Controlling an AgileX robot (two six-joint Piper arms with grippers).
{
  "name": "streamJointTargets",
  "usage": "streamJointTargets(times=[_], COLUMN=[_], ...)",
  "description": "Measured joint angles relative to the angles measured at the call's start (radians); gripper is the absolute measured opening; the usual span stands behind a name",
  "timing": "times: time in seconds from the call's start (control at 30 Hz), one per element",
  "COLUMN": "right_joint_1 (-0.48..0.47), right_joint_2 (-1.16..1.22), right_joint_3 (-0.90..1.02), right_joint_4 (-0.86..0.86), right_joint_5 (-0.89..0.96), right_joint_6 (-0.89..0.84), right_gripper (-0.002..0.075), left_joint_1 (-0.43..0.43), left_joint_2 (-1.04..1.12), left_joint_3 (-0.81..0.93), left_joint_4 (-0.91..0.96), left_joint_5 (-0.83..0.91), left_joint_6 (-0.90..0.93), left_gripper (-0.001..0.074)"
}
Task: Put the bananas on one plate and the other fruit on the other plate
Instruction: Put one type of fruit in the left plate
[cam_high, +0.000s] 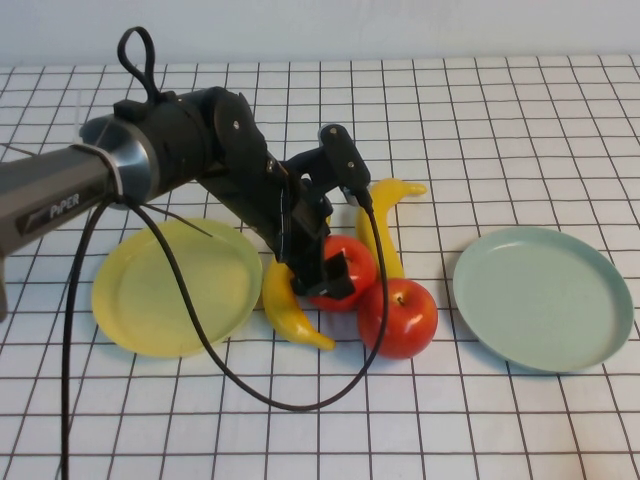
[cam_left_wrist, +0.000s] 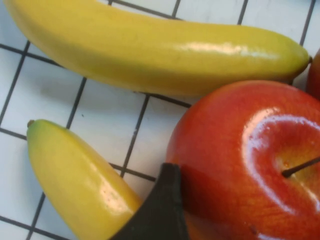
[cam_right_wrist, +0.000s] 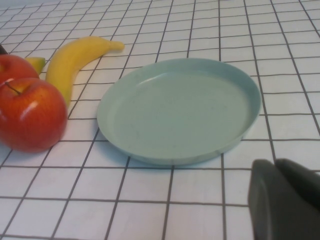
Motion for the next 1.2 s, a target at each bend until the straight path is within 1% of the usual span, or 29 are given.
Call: streamJointTargets(times=[0.57,1.03,1.1,1.2], right_joint_1=[0.000,0.000,0.000,0.000], right_joint_2=[0.000,0.000,0.000,0.000], right_joint_3=[0.000,0.000,0.000,0.000], right_joint_4=[0.000,0.000,0.000,0.000], right_joint_5=[0.000,0.000,0.000,0.000], right_joint_6=[0.000,0.000,0.000,0.000], right_gripper=[-0.0017,-0.0017,-0.0017,-0.0017], left_joint_1=[0.000,0.000,0.000,0.000], left_joint_2=[0.017,-0.031,-0.045,-0.062], left_joint_3=[-0.015,-0.109,-0.122,-0.142], left_joint_4=[-0.029,0.014,0.014,0.027], left_joint_5=[-0.004,0.103,0.124,0.171], left_joint_6=[-0.019,-0.019,-0.019,-0.038], left_gripper=[0.0668,0.0668,0.0659,0.0600])
